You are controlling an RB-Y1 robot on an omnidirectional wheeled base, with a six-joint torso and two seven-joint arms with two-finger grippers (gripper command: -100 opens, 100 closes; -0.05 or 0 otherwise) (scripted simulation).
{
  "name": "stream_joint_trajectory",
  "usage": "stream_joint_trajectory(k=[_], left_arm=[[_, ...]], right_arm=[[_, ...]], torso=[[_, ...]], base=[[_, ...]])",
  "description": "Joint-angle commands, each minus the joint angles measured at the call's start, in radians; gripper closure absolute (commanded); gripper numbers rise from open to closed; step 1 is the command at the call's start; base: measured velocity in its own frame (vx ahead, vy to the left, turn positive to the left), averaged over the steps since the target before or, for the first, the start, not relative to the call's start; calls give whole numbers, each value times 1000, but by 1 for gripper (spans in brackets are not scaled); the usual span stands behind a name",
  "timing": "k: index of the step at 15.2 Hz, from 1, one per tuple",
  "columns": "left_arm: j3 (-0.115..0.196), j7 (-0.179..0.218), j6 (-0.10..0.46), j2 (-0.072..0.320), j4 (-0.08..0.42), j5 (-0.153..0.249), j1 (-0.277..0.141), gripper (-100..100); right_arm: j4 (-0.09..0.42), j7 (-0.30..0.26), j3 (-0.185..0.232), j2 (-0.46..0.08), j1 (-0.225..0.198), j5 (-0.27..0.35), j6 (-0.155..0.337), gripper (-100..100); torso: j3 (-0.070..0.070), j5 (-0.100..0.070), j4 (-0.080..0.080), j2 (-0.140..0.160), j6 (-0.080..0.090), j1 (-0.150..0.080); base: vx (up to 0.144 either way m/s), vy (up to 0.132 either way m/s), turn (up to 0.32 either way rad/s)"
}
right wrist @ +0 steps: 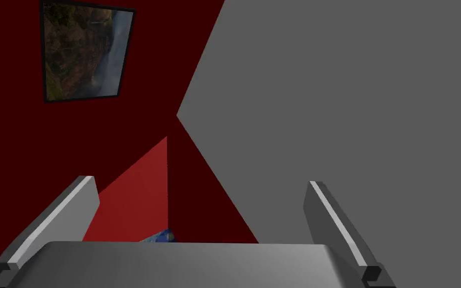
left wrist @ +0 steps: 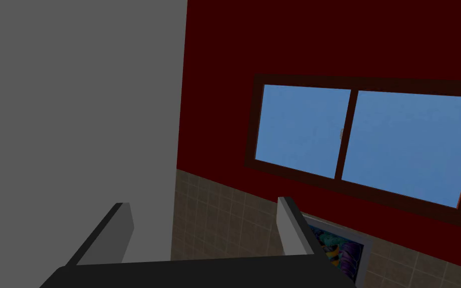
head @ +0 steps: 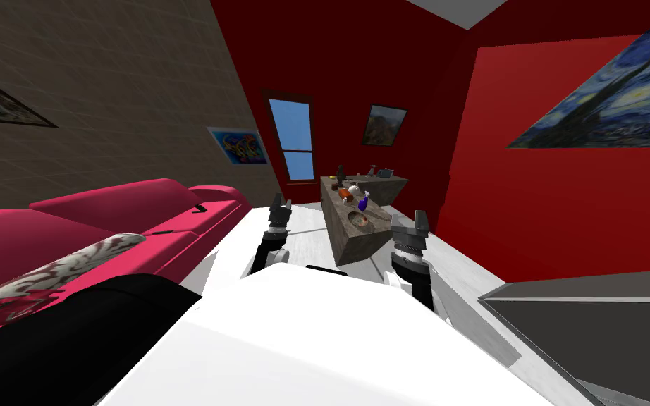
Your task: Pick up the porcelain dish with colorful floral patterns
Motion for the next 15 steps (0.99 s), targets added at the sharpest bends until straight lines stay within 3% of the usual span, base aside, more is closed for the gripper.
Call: stream_joint_trajectory(k=[1, 8, 9, 15], left_arm=[[0, 0, 0, 0, 0, 0, 0, 0], [0, 0, 0, 0, 0, 0, 0, 0], [0, 0, 0, 0, 0, 0, 0, 0], [0, 0, 0, 0, 0, 0, 0, 0]], right_arm=[[7, 7, -3, -32, 1, 6, 3, -100], [65, 62, -26, -178, 12, 55, 22, -100], [65, 62, -26, -178, 12, 55, 22, -100], [149, 135, -51, -314, 31, 130, 44, -100]], torso=[[0, 0, 0, 0, 0, 0], [-1, 1, 0, -1, 0, 6], [-1, 1, 0, -1, 0, 6], [-1, 1, -1, -2, 0, 6]], base=[[1, 11, 19], [16, 67, 48], [19, 68, 43], [29, 89, 76]])
